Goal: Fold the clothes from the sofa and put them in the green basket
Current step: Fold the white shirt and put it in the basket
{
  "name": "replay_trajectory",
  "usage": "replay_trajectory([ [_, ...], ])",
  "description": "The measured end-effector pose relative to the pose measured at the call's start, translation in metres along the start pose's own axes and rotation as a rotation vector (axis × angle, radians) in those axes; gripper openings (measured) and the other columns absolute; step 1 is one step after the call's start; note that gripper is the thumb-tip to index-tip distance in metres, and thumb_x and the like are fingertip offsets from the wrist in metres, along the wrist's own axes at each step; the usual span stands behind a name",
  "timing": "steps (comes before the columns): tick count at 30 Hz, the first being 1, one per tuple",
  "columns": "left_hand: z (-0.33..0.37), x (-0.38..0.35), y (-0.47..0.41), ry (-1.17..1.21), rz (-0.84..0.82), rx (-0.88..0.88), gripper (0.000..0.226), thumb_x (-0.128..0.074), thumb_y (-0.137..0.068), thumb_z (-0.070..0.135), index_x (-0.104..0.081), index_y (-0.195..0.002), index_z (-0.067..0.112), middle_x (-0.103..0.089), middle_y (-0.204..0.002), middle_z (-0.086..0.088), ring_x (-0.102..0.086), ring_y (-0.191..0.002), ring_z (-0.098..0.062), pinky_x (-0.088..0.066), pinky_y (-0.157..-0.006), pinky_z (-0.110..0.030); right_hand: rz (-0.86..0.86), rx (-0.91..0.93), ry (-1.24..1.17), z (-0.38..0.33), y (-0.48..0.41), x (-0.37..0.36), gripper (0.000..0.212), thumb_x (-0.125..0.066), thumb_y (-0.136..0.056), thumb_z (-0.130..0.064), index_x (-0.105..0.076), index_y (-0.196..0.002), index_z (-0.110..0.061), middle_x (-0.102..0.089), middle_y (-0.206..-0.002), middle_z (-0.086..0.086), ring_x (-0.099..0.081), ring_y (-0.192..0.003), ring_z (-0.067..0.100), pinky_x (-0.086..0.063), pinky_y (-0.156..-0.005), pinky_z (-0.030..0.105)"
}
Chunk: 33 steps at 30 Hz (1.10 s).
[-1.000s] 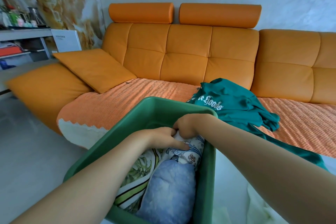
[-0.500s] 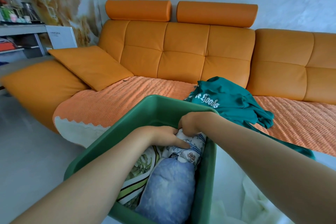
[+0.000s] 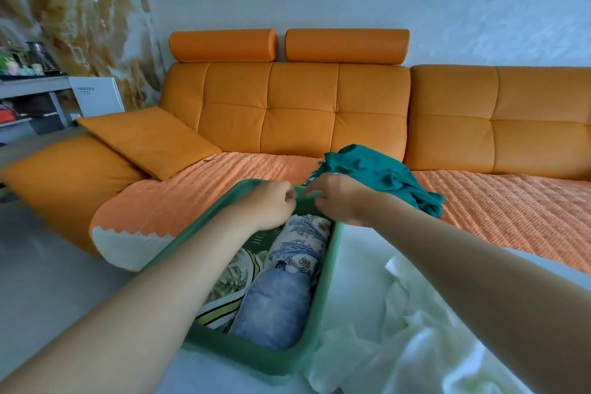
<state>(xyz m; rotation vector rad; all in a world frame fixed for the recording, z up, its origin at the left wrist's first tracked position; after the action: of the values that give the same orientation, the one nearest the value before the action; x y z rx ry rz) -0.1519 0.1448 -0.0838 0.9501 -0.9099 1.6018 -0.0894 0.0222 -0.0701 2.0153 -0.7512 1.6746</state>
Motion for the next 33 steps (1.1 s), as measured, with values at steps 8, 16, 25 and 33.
replay_trajectory([
  [8,0.145,-0.035,0.039,0.032,-0.016,-0.172,0.021,-0.052,-0.098,0.041,-0.058,-0.1,0.022,-0.059,-0.1,0.005,-0.055,-0.078,-0.012,-0.039,-0.058,-0.03,0.007,-0.109,0.006,0.059,0.134,0.031,0.038,-0.041,-0.098,-0.021,-0.066,-0.123,-0.034,-0.066,-0.121,-0.005,-0.059,-0.099,0.017,-0.048,-0.084,0.03],
  [16,0.19,-0.161,0.112,-0.231,-0.796,-0.103,0.107,-0.078,-0.051,0.077,-0.042,-0.144,0.038,-0.048,-0.142,0.012,-0.052,-0.126,-0.017,-0.045,-0.105,-0.038,-0.347,-0.17,-0.172,0.115,0.258,-0.058,0.068,-0.076,-0.073,-0.055,-0.049,-0.135,-0.05,-0.049,-0.134,-0.018,-0.046,-0.129,0.01,-0.039,-0.102,0.029],
  [25,0.202,-0.198,0.1,-0.019,-0.266,-0.224,0.04,-0.069,-0.084,0.024,-0.065,-0.124,0.029,-0.063,-0.124,-0.001,-0.061,-0.111,-0.025,-0.051,-0.092,-0.035,-0.061,-0.198,-0.113,0.156,0.275,-0.1,0.091,-0.082,-0.069,-0.049,-0.033,-0.145,-0.049,-0.031,-0.154,-0.009,-0.033,-0.141,0.02,-0.039,-0.109,0.038],
  [33,0.203,-0.201,0.072,-0.046,0.012,-0.277,0.026,-0.047,-0.101,0.033,-0.061,-0.122,0.031,-0.052,-0.127,0.006,-0.053,-0.11,-0.024,-0.05,-0.085,-0.04,0.211,-0.445,-0.039,0.208,0.255,-0.084,0.09,-0.073,-0.079,-0.051,-0.029,-0.152,-0.024,-0.04,-0.146,0.001,-0.044,-0.131,0.026,-0.048,-0.093,0.041],
])
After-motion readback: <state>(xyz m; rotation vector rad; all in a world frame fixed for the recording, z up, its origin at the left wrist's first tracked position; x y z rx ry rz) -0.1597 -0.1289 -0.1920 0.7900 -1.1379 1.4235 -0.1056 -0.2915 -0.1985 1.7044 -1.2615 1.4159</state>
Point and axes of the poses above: each hand's wrist, its own y-axis away from the middle knuckle, its own x-axis out of the back of the hand, z = x × y, the point moved 7 cm from there along -y, towards the middle knuckle
